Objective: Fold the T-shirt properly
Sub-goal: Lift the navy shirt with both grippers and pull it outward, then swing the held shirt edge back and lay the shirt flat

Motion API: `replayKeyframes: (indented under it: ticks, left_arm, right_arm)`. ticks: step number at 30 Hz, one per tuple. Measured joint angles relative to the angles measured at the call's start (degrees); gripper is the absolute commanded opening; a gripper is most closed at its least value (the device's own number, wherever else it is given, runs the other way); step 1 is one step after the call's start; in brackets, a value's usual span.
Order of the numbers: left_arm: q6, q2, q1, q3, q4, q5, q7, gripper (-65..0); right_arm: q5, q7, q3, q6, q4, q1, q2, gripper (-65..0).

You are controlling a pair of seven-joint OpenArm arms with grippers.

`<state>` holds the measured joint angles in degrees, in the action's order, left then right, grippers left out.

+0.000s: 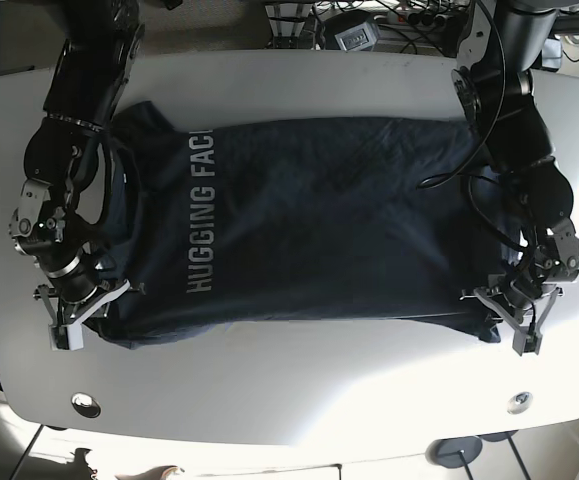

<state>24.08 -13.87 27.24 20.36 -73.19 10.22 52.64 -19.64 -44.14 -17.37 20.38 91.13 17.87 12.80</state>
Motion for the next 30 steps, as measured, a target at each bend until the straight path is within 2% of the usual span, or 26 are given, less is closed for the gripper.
replayKeyframes:
  ticks: [5, 7, 8, 9, 11, 14, 16, 19, 22, 25, 27, 29, 30]
  left_arm:
    - [0.2, 0.0, 9.4, -0.2, -1.8, 0.1, 1.3, -65.0]
    - [0.4, -0.1, 15.1, -0.3, -1.1, 0.1, 1.3, -65.0]
    - [0.4, -0.6, 18.9, -1.7, 0.8, 0.0, 1.4, -65.0]
    - [0.4, -1.1, 21.7, -2.7, 2.2, 0.1, 1.4, -65.0]
    - [0.6, -2.2, 28.4, -3.9, 4.9, 0.7, 1.4, -65.0]
    - [0.4, -3.3, 36.3, -5.4, 8.0, 0.2, 1.4, -65.0]
    - [0.4, -3.8, 41.4, -6.3, 8.7, 0.2, 1.4, -65.0]
    - [0.4, -4.6, 45.4, -6.3, 8.3, 0.7, 1.5, -65.0]
    - [0.4, -5.1, 44.5, -5.5, 5.3, 0.3, 7.8, -65.0]
    - [0.4, -5.4, 34.9, -5.5, -3.7, 0.5, 7.4, -65.0]
    - [0.4, -5.9, 27.6, -5.5, -9.0, 0.5, 8.1, -65.0]
    - [0.5, -5.9, 20.0, -4.8, -14.4, 0.7, 8.0, -65.0]
    - [0.6, -5.7, 15.3, -3.1, -17.5, 1.2, 7.8, -65.0]
  right_arm:
    - [-1.6, -1.6, 0.2, 0.37, -10.0, 11.4, 3.5, -63.1]
    - [-3.3, -1.6, 0.6, 0.61, -16.0, 18.7, 5.8, -63.1]
    - [-3.3, -1.5, 0.6, 1.18, -19.7, 23.6, 6.9, -63.1]
    - [-3.1, -1.6, 0.7, 2.51, -22.2, 27.1, 7.4, -63.1]
    - [-1.8, -3.4, 4.6, 3.82, -27.7, 35.8, 8.9, -63.1]
    - [-2.5, -3.7, 7.3, 4.76, -30.4, 44.9, 9.9, -63.1]
    - [-2.7, -3.6, 8.9, 4.76, -30.4, 50.8, 10.0, -63.1]
    - [-2.8, -6.6, 9.8, 4.72, -30.0, 55.4, 10.4, -63.1]
    - [-5.9, -11.6, 9.8, 5.07, -27.4, 54.0, 10.3, -63.1]
    - [-13.7, -11.8, 9.8, 4.13, -18.4, 43.7, 12.3, -63.1]
    - [-17.1, -12.3, 7.4, 0.46, -14.4, 35.3, 12.8, -63.1]
    - [-20.5, -13.4, 3.5, -0.85, -10.0, 25.5, 12.6, -63.1]
    - [-21.2, -13.6, 2.3, -0.90, -8.0, 20.9, 12.6, -63.1]
